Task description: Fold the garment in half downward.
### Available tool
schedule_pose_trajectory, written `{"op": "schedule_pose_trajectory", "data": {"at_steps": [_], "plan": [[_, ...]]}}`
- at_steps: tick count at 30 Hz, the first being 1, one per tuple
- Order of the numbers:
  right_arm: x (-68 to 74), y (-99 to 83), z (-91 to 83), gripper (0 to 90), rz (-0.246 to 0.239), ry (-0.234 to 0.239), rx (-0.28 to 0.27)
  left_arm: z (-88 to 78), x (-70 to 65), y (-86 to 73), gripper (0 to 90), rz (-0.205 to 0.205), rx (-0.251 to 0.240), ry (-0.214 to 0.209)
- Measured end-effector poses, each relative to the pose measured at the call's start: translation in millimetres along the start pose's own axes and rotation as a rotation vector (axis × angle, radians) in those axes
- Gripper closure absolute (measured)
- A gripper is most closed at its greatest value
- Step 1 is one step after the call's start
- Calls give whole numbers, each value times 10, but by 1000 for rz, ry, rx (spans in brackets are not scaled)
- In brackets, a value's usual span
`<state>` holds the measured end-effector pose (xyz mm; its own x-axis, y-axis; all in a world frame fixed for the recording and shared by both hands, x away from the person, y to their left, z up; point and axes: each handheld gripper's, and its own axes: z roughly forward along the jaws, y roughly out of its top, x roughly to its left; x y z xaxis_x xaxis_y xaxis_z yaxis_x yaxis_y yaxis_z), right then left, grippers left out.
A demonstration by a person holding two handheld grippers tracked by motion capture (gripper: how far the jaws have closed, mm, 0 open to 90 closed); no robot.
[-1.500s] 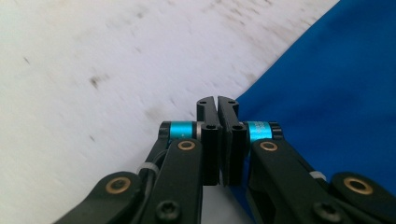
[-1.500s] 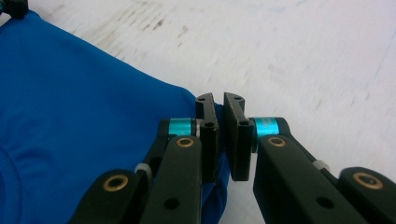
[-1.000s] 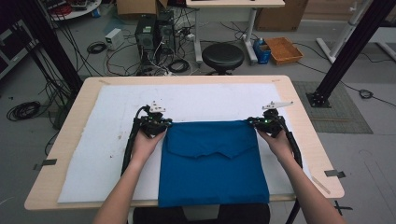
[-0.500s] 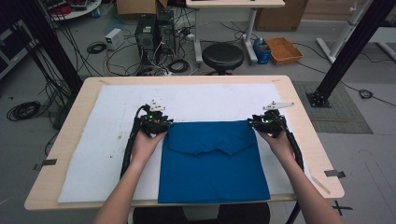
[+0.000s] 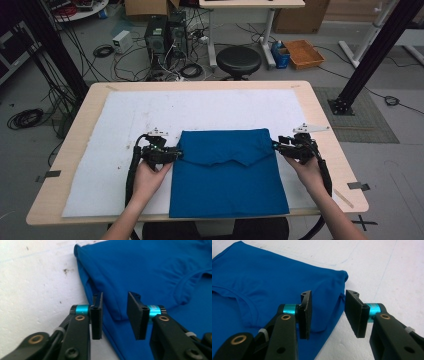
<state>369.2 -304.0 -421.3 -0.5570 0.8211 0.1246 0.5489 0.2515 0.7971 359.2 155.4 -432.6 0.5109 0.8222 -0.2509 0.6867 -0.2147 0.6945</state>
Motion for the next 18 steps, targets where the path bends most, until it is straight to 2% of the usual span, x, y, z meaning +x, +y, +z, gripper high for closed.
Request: {"op": "schedule_pose_trajectory", "data": {"at_steps": [1, 5, 7, 9, 18], "plan": [[-7, -7, 10, 582, 1, 2, 2, 16, 0, 4, 683, -16, 3, -2], [-12, -19, 30, 587, 20, 7, 15, 68, -16, 9, 712, -36, 23, 0], [-27, -25, 38, 589, 45, 15, 22, 76, -28, 12, 739, -25, 41, 5], [-33, -34, 47, 610, 61, 24, 32, 81, -46, 14, 757, -25, 38, 1], [-2, -85, 32, 688, 81, 57, 60, 66, -72, 17, 858, -11, 17, 0]]}}
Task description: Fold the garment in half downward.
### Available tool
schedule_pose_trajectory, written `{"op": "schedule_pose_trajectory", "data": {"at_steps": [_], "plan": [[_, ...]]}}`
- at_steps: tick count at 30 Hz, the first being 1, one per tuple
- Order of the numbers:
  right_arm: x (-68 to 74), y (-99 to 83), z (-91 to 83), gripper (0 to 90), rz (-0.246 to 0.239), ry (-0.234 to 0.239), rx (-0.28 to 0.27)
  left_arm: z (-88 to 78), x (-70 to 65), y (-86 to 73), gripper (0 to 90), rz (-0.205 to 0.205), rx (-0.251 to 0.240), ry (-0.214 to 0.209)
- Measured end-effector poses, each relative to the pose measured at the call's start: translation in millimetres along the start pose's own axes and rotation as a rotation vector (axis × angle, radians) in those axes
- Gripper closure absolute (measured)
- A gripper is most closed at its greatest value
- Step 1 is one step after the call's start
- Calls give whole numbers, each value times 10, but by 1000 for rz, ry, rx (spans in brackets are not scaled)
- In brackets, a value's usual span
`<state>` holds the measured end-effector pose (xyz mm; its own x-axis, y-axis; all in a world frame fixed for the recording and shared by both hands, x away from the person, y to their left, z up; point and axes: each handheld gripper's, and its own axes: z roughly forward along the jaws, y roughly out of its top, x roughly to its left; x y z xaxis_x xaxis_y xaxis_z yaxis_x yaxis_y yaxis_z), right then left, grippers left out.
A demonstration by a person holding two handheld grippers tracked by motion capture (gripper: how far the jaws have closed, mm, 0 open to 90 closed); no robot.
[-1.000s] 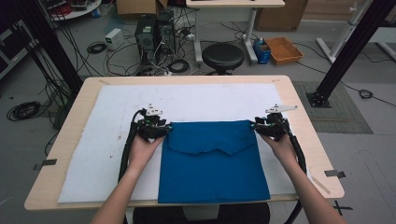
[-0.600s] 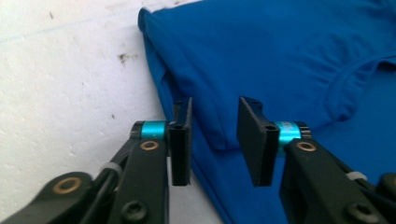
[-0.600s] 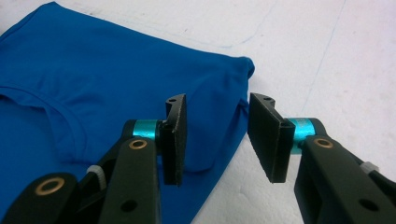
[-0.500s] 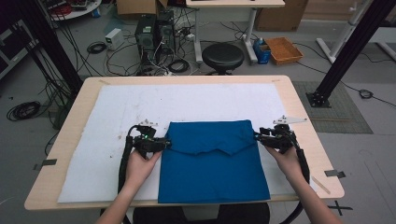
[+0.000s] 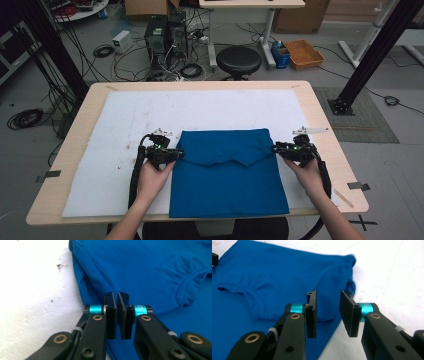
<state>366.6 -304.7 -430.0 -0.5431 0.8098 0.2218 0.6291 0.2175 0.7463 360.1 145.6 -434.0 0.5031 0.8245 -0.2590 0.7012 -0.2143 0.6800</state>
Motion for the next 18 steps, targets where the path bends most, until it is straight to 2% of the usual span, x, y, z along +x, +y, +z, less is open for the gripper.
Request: {"op": "schedule_pose_trajectory", "data": {"at_steps": [5, 8, 10, 12, 18], "plan": [[-4, -34, 108, 683, 25, -5, 52, 7, -9, 1, 874, 12, 3, 7], [20, -39, 158, 788, 1, -14, 77, 2, -16, 2, 879, 18, -2, 5], [50, -33, 149, 875, -30, -12, 70, -12, -22, 6, 881, 25, -6, 2], [85, -19, 119, 895, -61, -8, 49, -26, -26, 10, 882, 36, -12, -2], [97, 17, 30, 897, -57, 0, 11, -86, -46, 38, 883, 37, -34, -20]]}}
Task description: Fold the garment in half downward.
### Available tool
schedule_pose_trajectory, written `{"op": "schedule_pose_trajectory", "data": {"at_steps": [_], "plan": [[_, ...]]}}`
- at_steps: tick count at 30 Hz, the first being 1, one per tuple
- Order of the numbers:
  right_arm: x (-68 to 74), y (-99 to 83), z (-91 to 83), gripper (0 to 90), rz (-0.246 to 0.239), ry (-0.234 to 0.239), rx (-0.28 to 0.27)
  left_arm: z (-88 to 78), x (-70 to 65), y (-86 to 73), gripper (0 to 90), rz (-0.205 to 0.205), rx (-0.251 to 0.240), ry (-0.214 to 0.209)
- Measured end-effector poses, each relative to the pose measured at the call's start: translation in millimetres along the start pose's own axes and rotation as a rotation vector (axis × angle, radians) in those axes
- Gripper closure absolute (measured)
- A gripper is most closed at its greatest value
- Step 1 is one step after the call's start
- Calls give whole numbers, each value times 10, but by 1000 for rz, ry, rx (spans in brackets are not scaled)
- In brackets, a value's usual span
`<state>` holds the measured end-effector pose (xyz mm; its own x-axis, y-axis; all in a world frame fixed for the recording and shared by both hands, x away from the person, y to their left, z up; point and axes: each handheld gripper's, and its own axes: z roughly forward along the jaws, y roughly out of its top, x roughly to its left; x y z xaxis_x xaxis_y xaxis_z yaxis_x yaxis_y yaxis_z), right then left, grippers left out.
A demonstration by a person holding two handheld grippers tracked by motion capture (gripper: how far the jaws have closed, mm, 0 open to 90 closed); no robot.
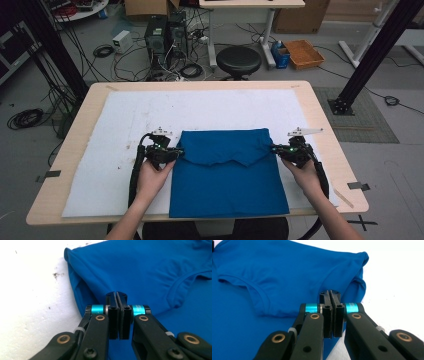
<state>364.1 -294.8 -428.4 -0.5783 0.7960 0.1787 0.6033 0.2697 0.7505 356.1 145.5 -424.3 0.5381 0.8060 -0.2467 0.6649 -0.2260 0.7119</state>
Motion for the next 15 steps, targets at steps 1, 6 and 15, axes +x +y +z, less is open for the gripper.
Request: {"op": "schedule_pose_trajectory", "data": {"at_steps": [1, 6, 15], "plan": [[-2, 1, -14, 897, 2, 3, -2, -19, -1, 6, 883, 3, -1, -5], [14, 10, -117, 897, 14, 30, -24, -142, -49, 12, 884, 5, -14, -42], [256, -136, -450, 897, -29, 73, -30, -466, -261, -164, 884, 50, -17, -116]]}}
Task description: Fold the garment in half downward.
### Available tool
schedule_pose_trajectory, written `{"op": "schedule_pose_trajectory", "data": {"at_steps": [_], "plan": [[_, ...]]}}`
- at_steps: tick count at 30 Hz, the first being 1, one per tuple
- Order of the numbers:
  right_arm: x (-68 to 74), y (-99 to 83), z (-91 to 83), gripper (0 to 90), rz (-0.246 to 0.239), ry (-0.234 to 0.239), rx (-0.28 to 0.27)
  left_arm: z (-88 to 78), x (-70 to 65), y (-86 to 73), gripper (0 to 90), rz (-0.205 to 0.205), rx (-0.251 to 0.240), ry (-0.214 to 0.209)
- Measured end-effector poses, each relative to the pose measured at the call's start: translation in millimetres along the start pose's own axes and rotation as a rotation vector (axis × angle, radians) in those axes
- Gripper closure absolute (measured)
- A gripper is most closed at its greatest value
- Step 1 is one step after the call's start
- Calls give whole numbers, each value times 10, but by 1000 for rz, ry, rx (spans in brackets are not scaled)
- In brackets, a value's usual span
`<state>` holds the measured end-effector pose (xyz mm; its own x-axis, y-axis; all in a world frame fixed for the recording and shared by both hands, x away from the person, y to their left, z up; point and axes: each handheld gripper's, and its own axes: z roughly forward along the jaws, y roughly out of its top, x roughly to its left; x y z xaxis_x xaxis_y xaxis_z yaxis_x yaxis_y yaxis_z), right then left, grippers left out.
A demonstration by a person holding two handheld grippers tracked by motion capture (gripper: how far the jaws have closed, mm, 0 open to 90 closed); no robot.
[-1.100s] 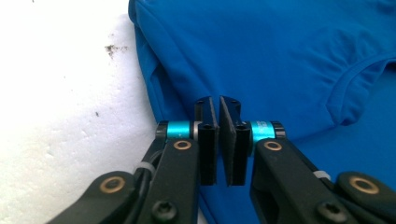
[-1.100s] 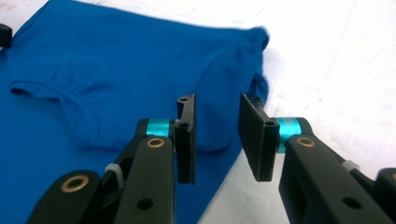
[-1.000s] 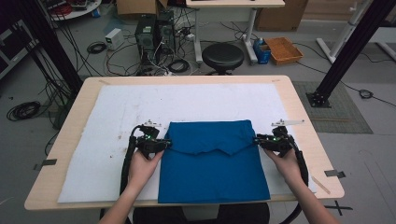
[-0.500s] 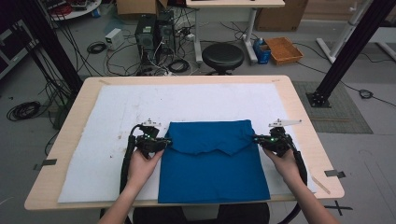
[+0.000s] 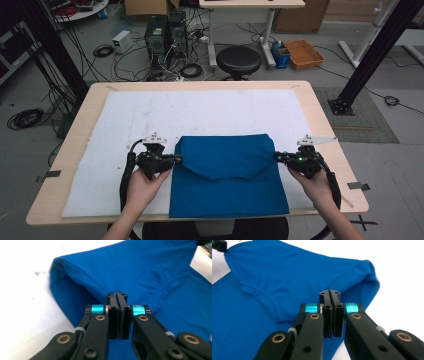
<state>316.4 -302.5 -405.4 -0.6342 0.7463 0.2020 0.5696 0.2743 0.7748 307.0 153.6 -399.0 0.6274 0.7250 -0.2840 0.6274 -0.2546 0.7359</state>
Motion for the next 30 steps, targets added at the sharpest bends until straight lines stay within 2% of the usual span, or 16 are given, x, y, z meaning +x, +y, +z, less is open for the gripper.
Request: {"op": "schedule_pose_trajectory", "data": {"at_steps": [5, 8, 13, 21, 24, 30], "plan": [[173, -136, -227, 896, -45, 5, 17, -207, -191, -166, 884, 14, 0, -47], [266, -230, -370, 896, -50, 11, 6, -298, -297, -273, 884, 29, 14, -71], [405, -378, -480, 896, -70, 12, 16, -395, -424, -442, 884, 57, 56, -77], [587, -518, -537, 896, -131, 0, 45, -411, -479, -599, 884, 65, 97, -82], [597, -551, -549, 896, -141, -3, 50, -389, -489, -634, 884, 76, 112, -76], [579, -621, -545, 873, -161, -33, 67, -352, -463, -676, 882, 70, 121, -73]]}}
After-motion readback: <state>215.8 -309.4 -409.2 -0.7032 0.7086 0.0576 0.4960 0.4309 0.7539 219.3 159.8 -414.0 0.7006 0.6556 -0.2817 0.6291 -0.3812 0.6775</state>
